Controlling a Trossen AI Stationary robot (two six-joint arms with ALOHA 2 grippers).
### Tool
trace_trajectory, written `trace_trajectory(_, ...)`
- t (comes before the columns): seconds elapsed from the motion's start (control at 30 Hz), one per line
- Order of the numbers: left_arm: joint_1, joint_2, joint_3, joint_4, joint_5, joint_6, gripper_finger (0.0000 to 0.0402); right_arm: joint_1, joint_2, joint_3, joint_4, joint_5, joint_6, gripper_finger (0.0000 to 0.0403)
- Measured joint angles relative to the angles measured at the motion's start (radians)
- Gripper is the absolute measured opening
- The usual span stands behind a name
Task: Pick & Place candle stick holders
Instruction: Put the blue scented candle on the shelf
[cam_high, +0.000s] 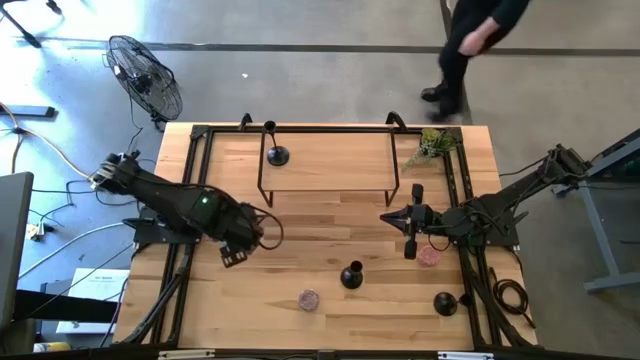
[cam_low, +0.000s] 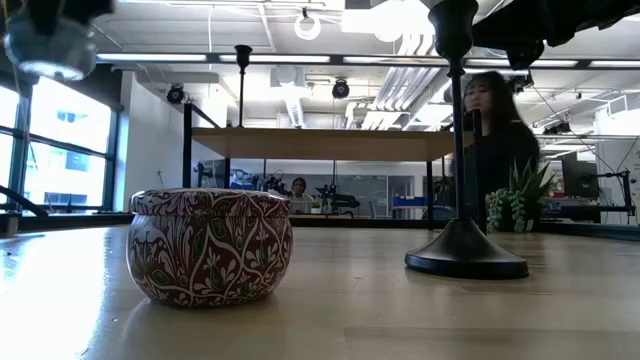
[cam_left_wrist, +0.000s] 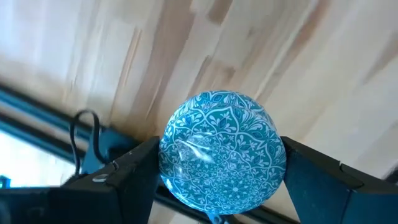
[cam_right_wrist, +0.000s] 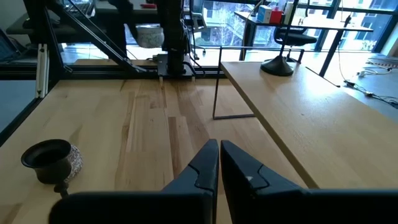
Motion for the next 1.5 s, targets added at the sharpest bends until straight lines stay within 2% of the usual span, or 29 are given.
trace_trajectory(0.17,0.000,0.055,0.138,0.001,-0.050,0.083,0.0280,0.000,0.000,0.000,0.000,-0.002,0.000,0.0012)
trace_trajectory(0.33,0.026,0.089,0.225,0.001,-0.092,0.154,0.0280,0.000,0.000,0.000,0.000,-0.013,0.001,0.0012)
trace_trajectory(0.93,0.368,0.126,0.274,-0.004,-0.066,0.496,0.0280,0.000,0.000,0.000,0.000,-0.012,-0.041,0.0012)
trace_trajectory(1.1,0.411,0.208,0.407,0.002,-0.068,0.608,0.0280,-0.001,0.000,0.000,0.000,0.020,-0.070,0.0012)
trace_trajectory(1.27,0.451,0.289,0.547,0.005,-0.065,0.688,0.0280,-0.001,0.000,0.000,0.000,0.002,-0.063,0.0012)
trace_trajectory(1.5,0.542,0.302,0.567,0.001,-0.058,0.750,0.0280,0.000,0.000,0.000,-0.013,-0.007,-0.061,0.0012)
